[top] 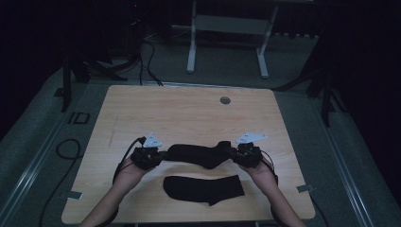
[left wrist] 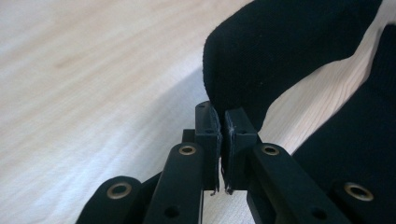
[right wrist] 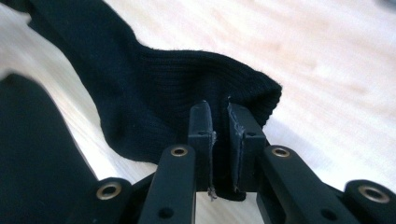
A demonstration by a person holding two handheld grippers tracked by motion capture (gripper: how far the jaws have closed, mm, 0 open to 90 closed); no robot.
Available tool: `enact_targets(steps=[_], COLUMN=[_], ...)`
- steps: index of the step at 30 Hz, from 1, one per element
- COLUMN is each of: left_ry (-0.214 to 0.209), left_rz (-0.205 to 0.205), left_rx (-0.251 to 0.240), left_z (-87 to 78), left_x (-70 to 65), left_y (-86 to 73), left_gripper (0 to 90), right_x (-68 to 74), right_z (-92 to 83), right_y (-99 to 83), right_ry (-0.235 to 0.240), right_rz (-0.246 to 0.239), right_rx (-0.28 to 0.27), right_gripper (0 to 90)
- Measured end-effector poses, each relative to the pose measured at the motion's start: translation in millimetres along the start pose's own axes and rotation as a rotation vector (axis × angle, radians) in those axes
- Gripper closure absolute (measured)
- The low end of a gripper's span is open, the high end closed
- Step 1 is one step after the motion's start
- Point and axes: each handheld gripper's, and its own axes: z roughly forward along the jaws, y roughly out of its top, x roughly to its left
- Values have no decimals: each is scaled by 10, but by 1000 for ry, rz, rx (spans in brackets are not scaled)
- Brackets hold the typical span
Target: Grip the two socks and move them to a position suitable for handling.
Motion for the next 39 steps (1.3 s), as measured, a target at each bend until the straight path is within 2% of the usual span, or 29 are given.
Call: enact_targets(steps=[2,5,7,11,13,18,20,21,22,23,26,28,29,30,31,32,33,36,39], left_ry=[-14,-24,-36,-30,-47,-20,-22,-29,-13,-2,27,11,11,-4,-4,-6,-7,-9,-5], left_rz=[-5,-11,-2,-13,-21,-31,-46,-55,-64,-75,-80,-83,-83,-64,-52,-44,-35,-26,-31], left_rx=[30,46,74,92,89,89,70,54,42,27,-15,-33,-33,-22,-12,-4,4,26,37], left_z=[79,142,218,270,275,238,201,176,140,111,28,16,16,45,75,101,138,237,311], left_x=[7,6,-13,-8,12,45,65,82,98,109,133,121,121,81,54,36,11,-21,-25], left_y=[-20,-42,-68,-91,-103,-137,-148,-153,-153,-150,-132,-117,-117,-103,-97,-94,-90,-83,-77], left_gripper=[863,862,862,860,858,840,773,708,676,614,608,624,667,667,725,791,820,879,896], right_x=[-29,-53,-94,-148,-176,-244,-284,-298,-315,-328,-346,-339,-339,-324,-294,-274,-258,-200,-166], right_z=[78,141,217,270,265,216,178,156,133,103,30,-9,-9,-14,3,30,55,214,316], right_y=[-75,-133,-210,-278,-295,-325,-348,-355,-359,-357,-315,-263,-263,-238,-195,-172,-157,-108,-95], right_ry=[0,3,2,4,13,-8,-17,-19,-14,-20,-39,-48,-48,-55,-54,-54,-55,-37,-26], right_rz=[19,34,64,102,117,138,149,159,167,167,165,144,144,130,105,87,77,38,30], right_rx=[24,50,73,98,99,109,117,114,108,97,66,44,44,37,34,38,41,64,79], right_gripper=[803,799,779,721,672,630,595,594,594,596,621,711,711,767,835,864,890,895,894])
